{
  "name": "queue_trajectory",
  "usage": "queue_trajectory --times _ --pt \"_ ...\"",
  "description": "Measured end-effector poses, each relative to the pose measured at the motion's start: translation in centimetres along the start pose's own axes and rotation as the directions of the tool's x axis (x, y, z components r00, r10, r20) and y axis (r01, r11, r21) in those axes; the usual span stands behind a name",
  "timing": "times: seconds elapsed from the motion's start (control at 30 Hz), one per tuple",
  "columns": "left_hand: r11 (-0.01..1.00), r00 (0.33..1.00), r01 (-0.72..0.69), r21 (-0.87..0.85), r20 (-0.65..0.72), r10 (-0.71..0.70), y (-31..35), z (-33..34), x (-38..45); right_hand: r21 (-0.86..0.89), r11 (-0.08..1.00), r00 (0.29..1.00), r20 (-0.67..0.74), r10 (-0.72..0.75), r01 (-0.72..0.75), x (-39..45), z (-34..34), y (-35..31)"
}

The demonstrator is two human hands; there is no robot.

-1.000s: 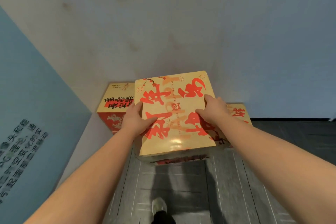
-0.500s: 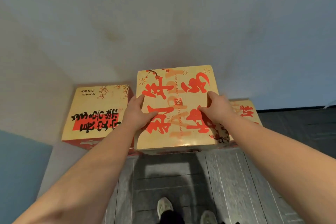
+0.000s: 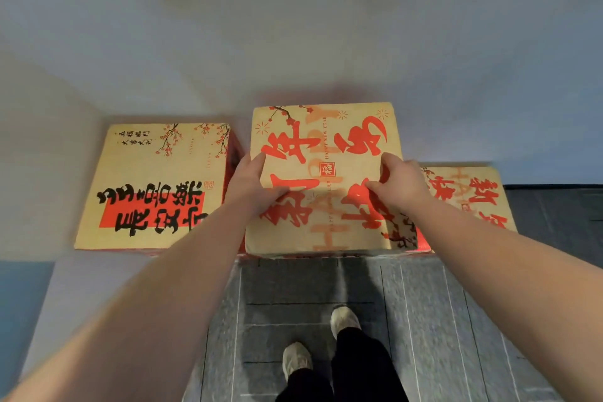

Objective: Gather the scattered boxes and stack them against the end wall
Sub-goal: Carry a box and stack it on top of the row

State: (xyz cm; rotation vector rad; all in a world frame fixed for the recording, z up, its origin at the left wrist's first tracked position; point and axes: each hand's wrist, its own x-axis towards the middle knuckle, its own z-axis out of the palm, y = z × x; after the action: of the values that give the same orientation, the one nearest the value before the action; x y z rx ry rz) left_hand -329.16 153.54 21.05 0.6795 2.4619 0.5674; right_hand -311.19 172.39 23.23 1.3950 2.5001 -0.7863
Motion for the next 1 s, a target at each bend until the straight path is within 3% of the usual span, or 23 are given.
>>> queue_trajectory --times 0.5,1.0 --pt "0.999 1.000 0.024 0.041 0.003 -0.025 -0.5 2.5 3.6 0.004 1.000 0.998 0.052 0.023 -0.023 5.3 4.4 1.4" --pt "0.998 0.999 0.051 0.042 -0.008 -0.051 -3.4 4.5 4.5 0.031 0.999 0.996 0.087 0.028 -0.031 5.6 7.0 1.1"
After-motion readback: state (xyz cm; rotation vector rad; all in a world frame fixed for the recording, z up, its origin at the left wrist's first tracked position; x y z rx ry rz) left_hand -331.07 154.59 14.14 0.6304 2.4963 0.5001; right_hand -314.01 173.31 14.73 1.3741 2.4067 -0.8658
